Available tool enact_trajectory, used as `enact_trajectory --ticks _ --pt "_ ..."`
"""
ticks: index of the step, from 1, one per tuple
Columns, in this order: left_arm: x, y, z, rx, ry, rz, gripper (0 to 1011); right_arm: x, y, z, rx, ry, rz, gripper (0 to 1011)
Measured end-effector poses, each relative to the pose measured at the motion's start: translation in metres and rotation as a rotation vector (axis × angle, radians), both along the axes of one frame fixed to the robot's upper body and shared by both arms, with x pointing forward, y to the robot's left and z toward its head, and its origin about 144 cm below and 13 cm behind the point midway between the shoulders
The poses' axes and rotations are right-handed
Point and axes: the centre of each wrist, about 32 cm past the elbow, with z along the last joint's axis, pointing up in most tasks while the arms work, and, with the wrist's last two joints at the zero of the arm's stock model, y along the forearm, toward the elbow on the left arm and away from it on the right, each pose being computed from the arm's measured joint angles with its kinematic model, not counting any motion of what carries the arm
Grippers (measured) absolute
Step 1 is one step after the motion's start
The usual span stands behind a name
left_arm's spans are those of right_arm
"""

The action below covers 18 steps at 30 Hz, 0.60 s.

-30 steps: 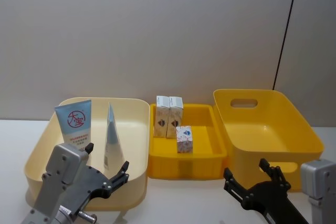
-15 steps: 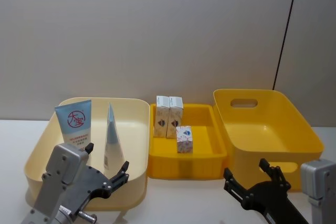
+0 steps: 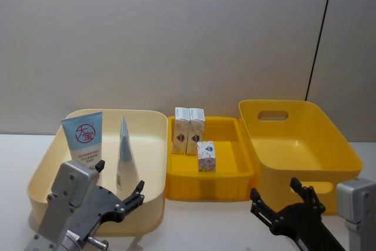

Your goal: Bimanual collaborative sorting of washing and personal care products

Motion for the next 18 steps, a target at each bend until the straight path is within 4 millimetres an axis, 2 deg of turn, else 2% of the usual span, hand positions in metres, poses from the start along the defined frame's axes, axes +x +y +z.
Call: enact_trajectory --ticks 18 --pt "0.0000 0.0000 0.0000 0.000 0.000 0.000 1003 0.0000 0.0000 0.0000 0.000 0.000 0.000 1001"
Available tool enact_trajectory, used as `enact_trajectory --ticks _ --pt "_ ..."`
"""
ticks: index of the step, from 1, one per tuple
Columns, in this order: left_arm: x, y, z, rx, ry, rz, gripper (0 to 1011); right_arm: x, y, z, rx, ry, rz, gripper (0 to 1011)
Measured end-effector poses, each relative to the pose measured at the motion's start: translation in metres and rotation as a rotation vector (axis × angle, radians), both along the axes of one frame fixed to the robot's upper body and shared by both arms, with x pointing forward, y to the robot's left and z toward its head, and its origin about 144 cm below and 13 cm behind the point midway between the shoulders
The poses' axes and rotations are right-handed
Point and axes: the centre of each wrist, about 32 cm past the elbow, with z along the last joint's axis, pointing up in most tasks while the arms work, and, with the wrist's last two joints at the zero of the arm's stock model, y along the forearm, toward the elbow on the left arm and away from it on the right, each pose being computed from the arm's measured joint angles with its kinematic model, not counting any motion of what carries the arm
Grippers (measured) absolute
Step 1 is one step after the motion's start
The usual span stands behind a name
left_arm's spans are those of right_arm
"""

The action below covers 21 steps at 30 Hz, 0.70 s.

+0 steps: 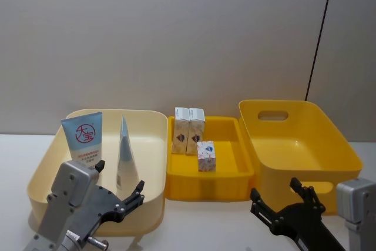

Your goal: Bimanual collaborative sorting of washing and personal care products

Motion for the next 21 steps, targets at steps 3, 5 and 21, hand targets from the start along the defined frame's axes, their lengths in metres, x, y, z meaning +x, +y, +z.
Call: enact_trajectory --ticks 3,5,21 --pt "0.0000 0.0000 0.0000 0.000 0.000 0.000 1003 0.0000 0.0000 0.0000 0.000 0.000 0.000 1001" --pt "0.0000 0.0000 0.0000 0.000 0.000 0.000 1003 0.0000 0.0000 0.0000 0.000 0.000 0.000 1001" --pt "0.0000 0.0000 0.0000 0.000 0.000 0.000 1003 0.0000 0.0000 0.0000 0.000 0.000 0.000 1001"
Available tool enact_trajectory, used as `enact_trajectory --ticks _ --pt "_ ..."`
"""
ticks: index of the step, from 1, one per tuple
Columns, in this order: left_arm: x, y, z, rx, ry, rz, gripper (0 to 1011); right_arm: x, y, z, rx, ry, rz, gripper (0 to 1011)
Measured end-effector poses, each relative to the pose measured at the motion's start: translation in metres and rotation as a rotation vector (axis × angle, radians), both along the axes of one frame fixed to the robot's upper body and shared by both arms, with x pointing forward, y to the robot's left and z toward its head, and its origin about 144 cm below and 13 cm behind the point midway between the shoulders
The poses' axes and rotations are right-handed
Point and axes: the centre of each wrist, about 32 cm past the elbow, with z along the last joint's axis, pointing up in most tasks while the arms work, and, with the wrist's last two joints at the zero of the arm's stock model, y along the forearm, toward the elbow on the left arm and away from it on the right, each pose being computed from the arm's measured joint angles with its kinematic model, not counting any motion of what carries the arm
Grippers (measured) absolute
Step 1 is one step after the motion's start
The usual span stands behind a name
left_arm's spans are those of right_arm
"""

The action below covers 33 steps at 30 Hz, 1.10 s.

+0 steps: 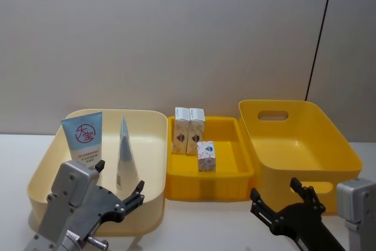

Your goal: Bimanual collaborative sorting of washing and personal care products

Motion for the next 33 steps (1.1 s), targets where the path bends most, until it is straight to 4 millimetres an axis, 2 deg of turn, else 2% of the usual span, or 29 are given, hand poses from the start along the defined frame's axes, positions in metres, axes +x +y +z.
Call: enact_trajectory --ticks 33 --pt "0.0000 0.0000 0.0000 0.000 0.000 0.000 1003 0.0000 0.0000 0.0000 0.000 0.000 0.000 1001"
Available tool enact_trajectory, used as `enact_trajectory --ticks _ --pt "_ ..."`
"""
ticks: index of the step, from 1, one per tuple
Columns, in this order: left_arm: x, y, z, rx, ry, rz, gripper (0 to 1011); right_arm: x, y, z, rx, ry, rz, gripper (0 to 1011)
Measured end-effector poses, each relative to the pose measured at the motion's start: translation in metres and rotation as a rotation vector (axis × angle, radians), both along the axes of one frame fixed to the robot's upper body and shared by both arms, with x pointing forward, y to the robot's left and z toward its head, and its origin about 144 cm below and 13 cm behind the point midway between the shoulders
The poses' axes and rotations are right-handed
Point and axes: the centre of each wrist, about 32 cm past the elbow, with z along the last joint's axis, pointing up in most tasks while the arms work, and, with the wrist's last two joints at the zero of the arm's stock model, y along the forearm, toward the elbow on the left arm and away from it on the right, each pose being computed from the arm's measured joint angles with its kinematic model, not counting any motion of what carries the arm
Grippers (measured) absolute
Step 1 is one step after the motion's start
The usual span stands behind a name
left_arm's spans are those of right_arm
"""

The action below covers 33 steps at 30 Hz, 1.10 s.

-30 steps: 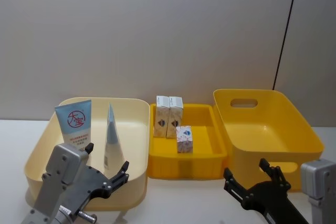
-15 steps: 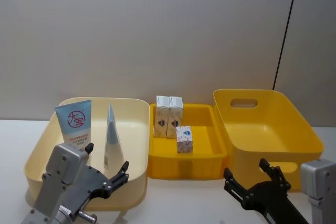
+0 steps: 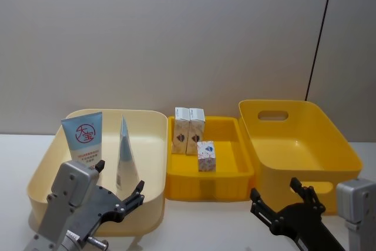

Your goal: Bimanual collaborative sorting of washing and personal care products

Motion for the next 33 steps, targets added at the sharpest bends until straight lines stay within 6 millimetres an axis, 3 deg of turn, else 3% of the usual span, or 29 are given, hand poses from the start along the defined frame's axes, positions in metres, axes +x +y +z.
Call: enact_trajectory --ticks 18,33 --pt "0.000 0.000 0.000 0.000 0.000 0.000 1003 0.005 0.034 0.002 -0.050 0.066 0.042 1001" --pt "0.000 0.000 0.000 0.000 0.000 0.000 1003 -0.007 0.007 -0.009 0.010 0.031 -0.004 1001"
